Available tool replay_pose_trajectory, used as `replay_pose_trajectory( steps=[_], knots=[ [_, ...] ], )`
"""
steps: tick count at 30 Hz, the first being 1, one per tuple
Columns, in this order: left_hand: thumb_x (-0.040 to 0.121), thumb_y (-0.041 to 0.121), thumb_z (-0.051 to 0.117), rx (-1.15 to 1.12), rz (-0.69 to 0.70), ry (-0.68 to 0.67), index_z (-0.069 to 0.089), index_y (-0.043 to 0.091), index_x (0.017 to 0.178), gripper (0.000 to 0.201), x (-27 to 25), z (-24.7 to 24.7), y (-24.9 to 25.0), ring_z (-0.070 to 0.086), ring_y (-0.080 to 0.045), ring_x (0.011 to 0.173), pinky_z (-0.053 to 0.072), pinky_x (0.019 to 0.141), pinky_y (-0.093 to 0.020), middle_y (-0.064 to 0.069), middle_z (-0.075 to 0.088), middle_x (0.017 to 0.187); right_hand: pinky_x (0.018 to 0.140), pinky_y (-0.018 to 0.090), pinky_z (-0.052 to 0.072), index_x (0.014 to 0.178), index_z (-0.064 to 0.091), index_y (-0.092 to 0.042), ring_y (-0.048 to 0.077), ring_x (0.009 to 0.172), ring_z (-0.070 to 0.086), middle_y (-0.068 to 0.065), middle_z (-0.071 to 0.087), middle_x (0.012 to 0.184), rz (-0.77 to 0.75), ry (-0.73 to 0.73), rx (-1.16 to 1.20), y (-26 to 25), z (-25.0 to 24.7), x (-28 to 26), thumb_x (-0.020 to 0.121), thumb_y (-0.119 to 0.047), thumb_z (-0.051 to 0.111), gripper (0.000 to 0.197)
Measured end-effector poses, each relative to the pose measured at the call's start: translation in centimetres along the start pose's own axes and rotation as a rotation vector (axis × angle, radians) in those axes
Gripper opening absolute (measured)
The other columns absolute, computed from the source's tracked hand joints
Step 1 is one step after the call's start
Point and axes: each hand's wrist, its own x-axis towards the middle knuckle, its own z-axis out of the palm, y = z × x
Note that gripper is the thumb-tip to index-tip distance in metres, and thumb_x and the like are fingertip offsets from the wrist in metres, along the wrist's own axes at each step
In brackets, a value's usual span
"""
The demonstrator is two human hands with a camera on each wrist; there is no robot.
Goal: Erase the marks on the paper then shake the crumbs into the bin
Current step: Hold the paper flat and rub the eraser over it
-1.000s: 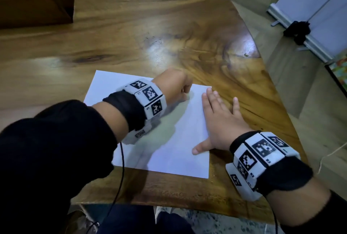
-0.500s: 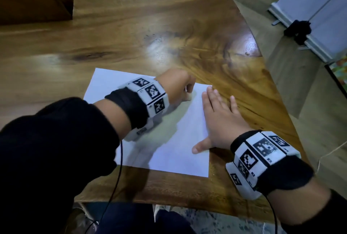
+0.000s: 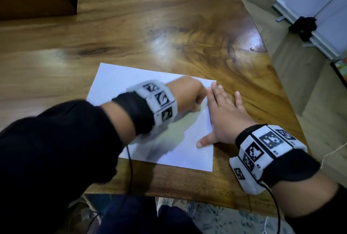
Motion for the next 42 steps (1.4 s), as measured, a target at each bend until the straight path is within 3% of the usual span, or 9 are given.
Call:
replay_pose_trajectory(
  steps=[3,6,13,19,22,26,31,37,42],
  knots=[
    [0.074,0.012,0.060,-0.024,0.102,-0.106,0.062,0.009,0.074,0.004,-4.4,2.0,0.1,0.045,-0.021,0.069,0.022,0.060,-0.023,-0.003,0.051,0.072,0.112,0.046,-0.019,0.144,-0.029,-0.006,0.020,0.141,-0.030,0.009,-0.039,0.150,-0.013,0.011,0.024,0.1,0.1,0.1,0.054,-0.075,0.070,0.150],
    [0.076,0.013,0.061,-0.046,0.108,-0.232,0.064,0.010,0.079,0.006,-6.3,3.2,-0.2,0.054,-0.023,0.078,0.029,0.065,-0.024,-0.009,0.061,0.086,0.112,0.045,-0.019,0.144,-0.029,-0.006,0.020,0.141,-0.031,0.008,-0.039,0.150,-0.017,0.009,0.026,0.0,0.2,0.1,0.055,-0.074,0.071,0.150],
    [0.075,0.016,0.064,-0.042,-0.033,0.051,0.064,0.009,0.079,0.008,-2.9,0.5,-2.0,0.051,-0.024,0.078,0.032,0.064,-0.025,-0.006,0.058,0.079,0.112,0.047,-0.019,0.143,-0.031,-0.008,0.019,0.140,-0.032,0.006,-0.041,0.148,-0.008,-0.001,0.017,0.1,0.3,0.2,0.054,-0.076,0.069,0.150],
    [0.077,0.012,0.062,-0.088,0.068,-0.208,0.067,0.012,0.081,0.007,-8.7,3.6,-1.8,0.057,-0.023,0.084,0.046,0.073,-0.032,-0.007,0.062,0.091,0.113,0.047,-0.018,0.142,-0.032,-0.008,0.019,0.139,-0.033,0.006,-0.042,0.148,-0.007,-0.007,0.022,0.1,0.3,0.2,0.055,-0.075,0.069,0.150],
    [0.076,0.012,0.062,-0.084,0.044,-0.121,0.066,0.012,0.082,0.007,-7.0,2.8,-2.1,0.058,-0.025,0.085,0.046,0.073,-0.031,-0.006,0.062,0.088,0.114,0.047,-0.017,0.143,-0.031,-0.007,0.019,0.140,-0.032,0.008,-0.041,0.149,-0.007,-0.003,0.021,0.0,0.2,0.2,0.055,-0.074,0.071,0.150],
    [0.079,0.017,0.062,-0.074,0.012,-0.014,0.065,0.010,0.082,0.008,-5.5,2.1,-2.2,0.054,-0.024,0.083,0.036,0.068,-0.024,-0.007,0.058,0.086,0.114,0.047,-0.017,0.143,-0.031,-0.008,0.019,0.140,-0.032,0.007,-0.041,0.149,-0.002,-0.004,0.022,0.0,0.2,0.2,0.054,-0.074,0.071,0.150],
    [0.079,0.013,0.059,-0.087,0.052,-0.170,0.066,0.012,0.079,0.006,-9.2,3.6,-1.7,0.055,-0.024,0.083,0.044,0.071,-0.031,-0.009,0.059,0.090,0.113,0.046,-0.019,0.143,-0.030,-0.008,0.019,0.139,-0.033,0.007,-0.041,0.148,-0.012,-0.003,0.033,0.1,0.2,0.1,0.055,-0.074,0.071,0.150],
    [0.079,0.015,0.062,-0.060,0.010,-0.055,0.064,0.010,0.084,0.007,-5.3,1.9,-1.4,0.056,-0.026,0.086,0.041,0.071,-0.028,-0.009,0.061,0.092,0.113,0.046,-0.019,0.143,-0.031,-0.008,0.019,0.140,-0.032,0.007,-0.041,0.148,-0.012,0.002,0.020,0.0,0.2,0.1,0.055,-0.074,0.071,0.149],
    [0.078,0.010,0.058,-0.053,0.071,-0.167,0.064,0.008,0.081,0.007,-7.6,3.1,-1.1,0.053,-0.026,0.083,0.039,0.069,-0.028,-0.010,0.058,0.091,0.113,0.046,-0.020,0.143,-0.032,-0.009,0.019,0.138,-0.035,0.005,-0.042,0.148,-0.036,-0.006,0.003,0.1,0.2,0.0,0.056,-0.072,0.072,0.149]
  ],
)
